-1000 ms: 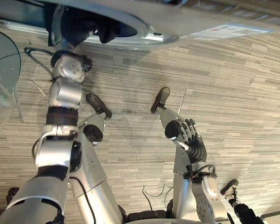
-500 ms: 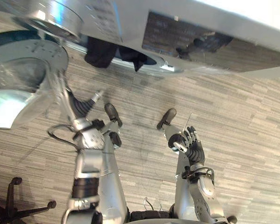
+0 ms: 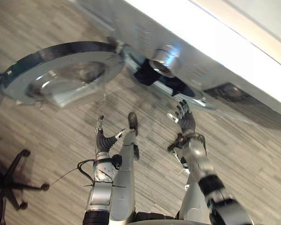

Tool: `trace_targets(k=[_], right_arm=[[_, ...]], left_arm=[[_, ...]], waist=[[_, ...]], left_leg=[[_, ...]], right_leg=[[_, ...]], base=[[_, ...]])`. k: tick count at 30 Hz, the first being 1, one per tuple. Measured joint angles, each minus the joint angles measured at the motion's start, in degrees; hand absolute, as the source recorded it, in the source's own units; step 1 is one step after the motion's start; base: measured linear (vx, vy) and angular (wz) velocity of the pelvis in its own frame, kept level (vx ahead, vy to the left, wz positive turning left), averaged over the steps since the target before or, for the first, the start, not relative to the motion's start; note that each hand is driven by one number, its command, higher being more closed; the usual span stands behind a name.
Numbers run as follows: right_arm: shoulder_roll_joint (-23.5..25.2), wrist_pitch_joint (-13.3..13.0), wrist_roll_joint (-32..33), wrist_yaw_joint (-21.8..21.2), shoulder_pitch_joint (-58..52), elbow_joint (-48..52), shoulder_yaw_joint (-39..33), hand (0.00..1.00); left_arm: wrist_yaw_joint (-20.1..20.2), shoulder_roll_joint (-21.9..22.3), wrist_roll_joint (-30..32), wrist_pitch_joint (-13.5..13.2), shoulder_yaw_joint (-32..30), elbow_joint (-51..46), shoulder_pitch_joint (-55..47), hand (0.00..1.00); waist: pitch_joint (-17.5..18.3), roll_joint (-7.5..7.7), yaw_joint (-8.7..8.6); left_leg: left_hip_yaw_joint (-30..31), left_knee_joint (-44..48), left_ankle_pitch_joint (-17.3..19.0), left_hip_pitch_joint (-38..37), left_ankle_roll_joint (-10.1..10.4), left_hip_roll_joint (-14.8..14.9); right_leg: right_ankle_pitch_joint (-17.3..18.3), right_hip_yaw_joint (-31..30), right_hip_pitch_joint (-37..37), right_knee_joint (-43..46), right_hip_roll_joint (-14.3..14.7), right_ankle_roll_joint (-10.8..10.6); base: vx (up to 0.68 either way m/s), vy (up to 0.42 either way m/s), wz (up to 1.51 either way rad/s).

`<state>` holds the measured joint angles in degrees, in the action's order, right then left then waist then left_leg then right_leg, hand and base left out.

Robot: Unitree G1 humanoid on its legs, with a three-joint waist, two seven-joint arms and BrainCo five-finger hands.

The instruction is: Pick up the laundry basket with both hands and put the clothes into the washing machine.

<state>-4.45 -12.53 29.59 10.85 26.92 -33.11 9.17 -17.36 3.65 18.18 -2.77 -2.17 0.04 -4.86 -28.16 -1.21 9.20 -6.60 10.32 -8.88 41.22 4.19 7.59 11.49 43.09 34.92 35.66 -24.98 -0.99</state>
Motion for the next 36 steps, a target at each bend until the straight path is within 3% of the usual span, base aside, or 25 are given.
trace_targets(k=[2,7,14,16,20,23,29,36], right_arm=[[-0.3,0.6,4.3,0.7,8.3,-8.2,-0.3,0.00],[0.8,2.3,11.5,1.8,16.1,-19.5,-0.1,0.00],[4.0,2.5,20.4,4.6,18.6,-27.3,-0.4,0.00],[3.1,1.5,22.2,5.7,19.5,-27.4,-4.4,0.00],[-1.8,1.1,23.0,7.4,20.9,-27.3,-10.1,0.00],[-6.6,-0.9,26.1,8.2,21.3,-26.9,-16.0,0.00],[-12.0,-2.5,31.8,9.3,24.5,-26.8,-22.6,0.00],[-15.7,-2.5,36.9,10.3,29.9,-27.3,-20.7,0.00]], left_arm=[[0.8,0.0,-2.3,0.0,-0.1,-0.2,-0.7,0.00],[1.2,0.2,-4.0,0.0,1.3,-0.7,-0.7,0.00],[1.2,0.2,-6.2,0.0,4.9,-1.5,-0.1,0.00],[1.1,0.1,-7.8,0.1,6.3,-1.7,0.5,0.00],[1.1,0.0,-9.2,0.1,6.9,-3.1,0.6,0.00],[1.1,0.0,-11.1,0.1,7.0,-3.3,0.6,0.00],[0.8,0.0,-13.5,0.0,7.1,-4.6,0.5,0.00],[-0.3,-0.1,-15.4,-0.3,7.8,-5.2,0.6,0.00]], waist=[[0.4,-0.78,2.01],[0.5,-0.90,5.58],[0.4,-1.28,7.75],[0.2,-1.54,9.07],[0.2,-2.33,9.00],[0.2,-2.34,9.09],[0.3,-2.36,9.61],[0.4,-2.54,10.03]], left_leg=[[3.4,-0.3,-0.8,1.4,0.4,-1.6],[9.9,-0.3,-2.6,5.1,1.4,-3.9],[17.8,-0.2,-3.8,10.2,3.2,-6.6],[20.0,0.0,-4.4,12.4,4.0,-7.4],[23.5,2.8,-4.4,16.4,4.0,-10.3],[24.7,3.7,-4.3,18.6,4.0,-12.6],[24.4,3.8,-4.1,21.5,3.9,-13.7],[23.6,5.2,-5.0,24.3,3.2,-13.2]], right_leg=[[2.3,3.5,-1.0,2.8,-2.0,-0.2],[6.1,10.1,-2.5,7.3,-4.7,-0.4],[10.9,18.4,-4.1,11.8,-6.3,-0.7],[12.8,20.6,-3.6,14.2,-7.2,-0.6],[15.8,24.1,-3.9,19.1,-9.8,-0.9],[17.0,24.6,-3.3,21.5,-11.8,-1.5],[17.2,22.7,0.5,22.3,-13.1,-1.9],[17.2,21.0,3.8,22.4,-13.1,-1.8]], base=[[0.04,-0.112,0.83],[0.04,-0.139,0.77],[0.03,-0.102,0.57],[0.01,-0.072,0.52],[0.01,-0.057,0.63],[0.03,-0.009,0.48],[0.02,0.030,0.10],[0.04,0.002,-0.06]])
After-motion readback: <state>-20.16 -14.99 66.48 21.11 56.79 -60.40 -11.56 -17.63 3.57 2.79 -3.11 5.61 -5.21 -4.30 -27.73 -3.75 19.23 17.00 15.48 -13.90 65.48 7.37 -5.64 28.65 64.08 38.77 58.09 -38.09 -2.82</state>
